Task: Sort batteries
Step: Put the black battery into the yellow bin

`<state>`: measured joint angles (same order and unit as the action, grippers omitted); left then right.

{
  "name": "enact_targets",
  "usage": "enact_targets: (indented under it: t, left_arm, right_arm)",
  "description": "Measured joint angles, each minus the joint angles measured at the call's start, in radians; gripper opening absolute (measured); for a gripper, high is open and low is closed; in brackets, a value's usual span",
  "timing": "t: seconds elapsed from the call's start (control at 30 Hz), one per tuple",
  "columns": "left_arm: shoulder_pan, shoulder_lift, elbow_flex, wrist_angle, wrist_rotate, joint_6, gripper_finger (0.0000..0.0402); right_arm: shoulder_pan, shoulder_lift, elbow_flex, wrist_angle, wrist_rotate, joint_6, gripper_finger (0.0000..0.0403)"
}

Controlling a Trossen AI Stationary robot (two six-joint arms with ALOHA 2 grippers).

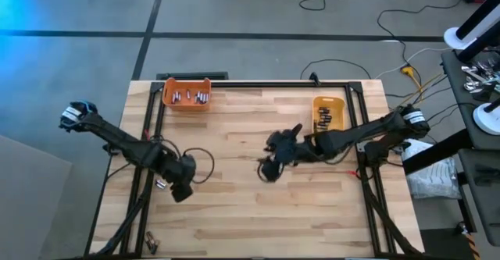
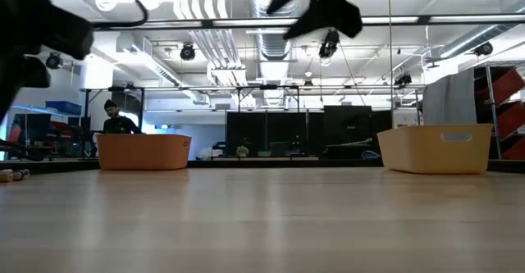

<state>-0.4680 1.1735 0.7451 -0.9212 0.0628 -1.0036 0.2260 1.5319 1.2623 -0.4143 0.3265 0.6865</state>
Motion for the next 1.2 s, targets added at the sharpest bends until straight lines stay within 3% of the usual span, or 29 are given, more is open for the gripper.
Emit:
enact_targets:
  t: [0.2, 0.33, 0.57, 0.7, 0.8, 1.0, 1.2]
  left_arm:
    - [-0.106, 0.017, -0.018, 0.013, 0.034, -0.010, 0.0141]
    - [-0.188, 0.036, 0.002, 0.104, 0.055, -0.096, 0.0141]
    - [-0.328, 0.171, 0.085, 0.182, 0.059, -0.417, 0.0141]
    - [-0.410, 0.284, 0.141, 0.180, 0.130, -0.481, 0.0141]
    - [-0.466, 0.360, 0.186, 0.181, 0.124, -0.557, 0.0142]
    - [-0.554, 0.466, 0.248, 0.194, 0.110, -0.728, 0.0142]
    - [-0.598, 0.526, 0.254, 0.211, 0.212, -0.901, 0.0142]
  right_arm:
    - [0.144, 0.150, 0.136, 0.003, 0.158, 0.095, 0.0197]
    - [0.198, 0.282, 0.214, 0.001, 0.219, 0.134, 0.0186]
    - [0.195, 0.487, 0.367, -0.001, 0.172, 0.178, 0.0166]
    - [0.187, 0.564, 0.477, -0.001, 0.118, 0.129, 0.0155]
    - [0.186, 0.602, 0.565, -0.020, 0.075, 0.066, 0.0147]
    - [0.194, 0.647, 0.744, -0.262, 0.064, 0.043, 0.0131]
    - [0.204, 0.648, 0.777, -0.378, 0.062, -0.008, 0.0118]
